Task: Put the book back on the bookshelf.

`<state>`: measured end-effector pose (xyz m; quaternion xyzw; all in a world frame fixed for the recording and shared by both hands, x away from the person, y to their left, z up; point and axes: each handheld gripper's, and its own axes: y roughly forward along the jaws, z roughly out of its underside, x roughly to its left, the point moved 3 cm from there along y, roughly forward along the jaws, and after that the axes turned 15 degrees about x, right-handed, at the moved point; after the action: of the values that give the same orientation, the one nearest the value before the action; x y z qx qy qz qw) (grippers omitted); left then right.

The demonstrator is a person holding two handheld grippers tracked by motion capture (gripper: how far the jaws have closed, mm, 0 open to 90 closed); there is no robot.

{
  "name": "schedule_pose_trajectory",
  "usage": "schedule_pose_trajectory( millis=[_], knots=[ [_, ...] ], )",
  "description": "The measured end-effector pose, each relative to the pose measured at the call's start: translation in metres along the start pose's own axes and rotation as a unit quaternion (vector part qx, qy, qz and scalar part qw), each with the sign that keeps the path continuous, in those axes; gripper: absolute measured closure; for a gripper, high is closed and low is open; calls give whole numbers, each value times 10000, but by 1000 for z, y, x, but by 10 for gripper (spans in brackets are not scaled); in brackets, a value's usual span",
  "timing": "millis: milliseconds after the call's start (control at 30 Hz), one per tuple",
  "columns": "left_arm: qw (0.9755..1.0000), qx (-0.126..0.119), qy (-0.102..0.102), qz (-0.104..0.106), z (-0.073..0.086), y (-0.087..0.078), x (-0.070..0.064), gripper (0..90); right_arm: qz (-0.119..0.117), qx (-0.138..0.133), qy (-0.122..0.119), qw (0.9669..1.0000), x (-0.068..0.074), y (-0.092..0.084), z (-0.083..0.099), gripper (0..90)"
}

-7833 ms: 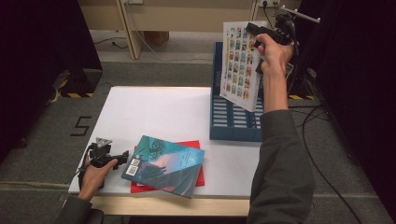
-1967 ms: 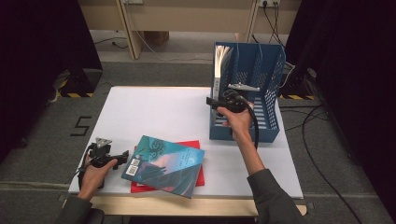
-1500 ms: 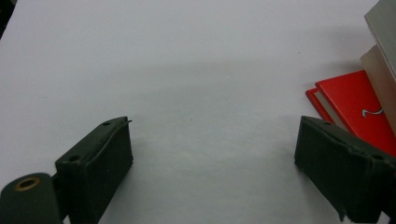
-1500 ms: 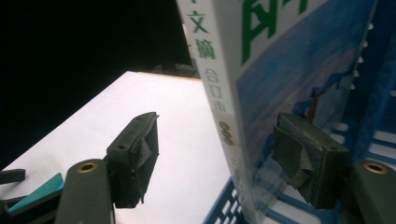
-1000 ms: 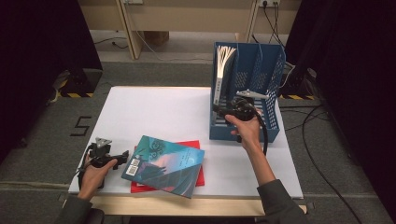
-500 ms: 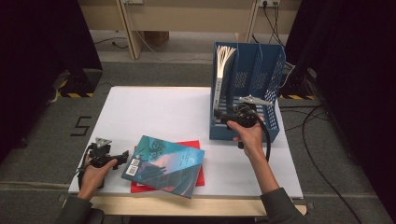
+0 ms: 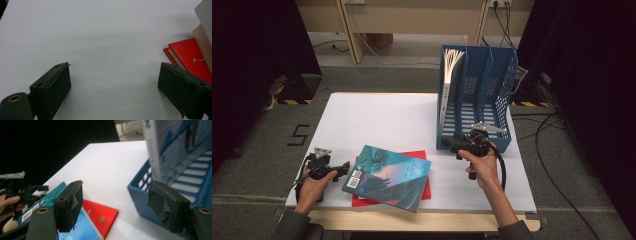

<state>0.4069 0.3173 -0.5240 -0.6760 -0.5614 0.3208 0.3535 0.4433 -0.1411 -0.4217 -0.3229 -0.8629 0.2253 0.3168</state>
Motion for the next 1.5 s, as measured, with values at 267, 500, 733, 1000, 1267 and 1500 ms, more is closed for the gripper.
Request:
schedule_pose_trajectory(
  millis=[267,500,733,1000,1267,1500],
  knots=[
    [10000,-2,15,4,0,0,0,113,15,242,3,9997,4,7,23,290],
    [10000,-16,12,-4,1,-1,0,118,113,516,-46,9986,2,14,46,289],
    [10000,-26,17,-3,1,-1,0,125,121,676,-60,9976,3,21,58,288],
    [10000,-34,40,-3,2,-2,1,146,63,771,-63,9970,10,23,67,281],
    [9999,-78,69,23,2,-6,0,149,8,966,-87,9953,17,30,81,260],
    [9997,-215,30,99,3,-14,-2,151,-29,1046,-56,9945,21,31,88,238]
  ],
)
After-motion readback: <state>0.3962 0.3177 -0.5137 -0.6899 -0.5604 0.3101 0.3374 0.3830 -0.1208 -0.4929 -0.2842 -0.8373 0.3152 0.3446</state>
